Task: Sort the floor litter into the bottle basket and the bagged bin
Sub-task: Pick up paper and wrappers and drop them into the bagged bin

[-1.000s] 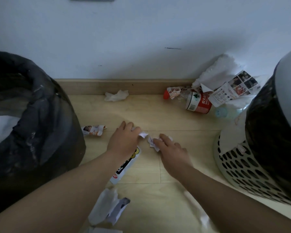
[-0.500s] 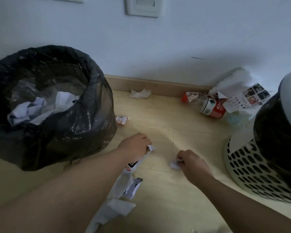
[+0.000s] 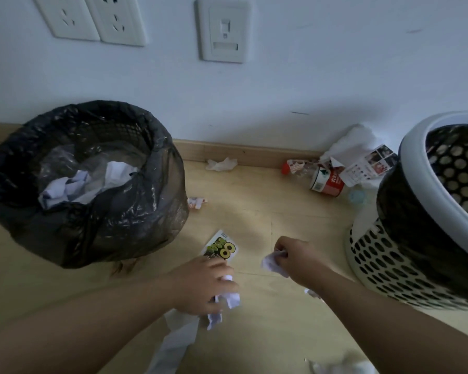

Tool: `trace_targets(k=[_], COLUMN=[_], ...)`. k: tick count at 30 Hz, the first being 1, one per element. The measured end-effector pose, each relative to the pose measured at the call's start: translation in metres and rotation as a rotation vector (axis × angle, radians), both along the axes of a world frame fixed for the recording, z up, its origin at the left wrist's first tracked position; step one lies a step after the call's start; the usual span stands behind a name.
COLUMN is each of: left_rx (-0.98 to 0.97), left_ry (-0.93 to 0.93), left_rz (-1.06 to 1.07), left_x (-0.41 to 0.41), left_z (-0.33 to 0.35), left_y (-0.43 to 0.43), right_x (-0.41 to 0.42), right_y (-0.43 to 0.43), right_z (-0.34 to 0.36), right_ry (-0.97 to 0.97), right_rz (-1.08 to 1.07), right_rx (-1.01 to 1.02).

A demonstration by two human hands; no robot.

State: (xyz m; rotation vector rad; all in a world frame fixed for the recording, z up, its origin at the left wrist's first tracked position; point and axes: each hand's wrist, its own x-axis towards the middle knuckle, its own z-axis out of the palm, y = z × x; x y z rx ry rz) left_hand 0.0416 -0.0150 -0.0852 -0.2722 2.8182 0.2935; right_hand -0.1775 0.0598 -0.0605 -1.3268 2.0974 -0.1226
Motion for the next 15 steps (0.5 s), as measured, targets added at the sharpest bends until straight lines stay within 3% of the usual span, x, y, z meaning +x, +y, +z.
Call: trace_targets(k=[2, 4, 10, 15], left_rx=[0.048, 0.021, -0.109, 0.098], left_ry=[-0.194, -0.246, -0.167, -0.066], left_rz=[-0.054, -0.062, -0.076, 0.168], left_x=[0.005, 0.008, 0.006, -0.006], left_z=[-0.001, -0.002, -0.024, -0.012], left_y=[0.011, 0.015, 0.008, 0.007], right_x=[0.002, 0.003, 0.004, 0.007], right_y=[0.004, 0.006, 0.007, 0.007], right_z=[0.000, -0.002, -0.003, 0.002], right_ry=[0.007, 0.008, 0.034, -0.004], right_rz=[0.028, 0.049, 0.085, 0.062], right_rx=[0.020, 0.029, 0.033, 0.085])
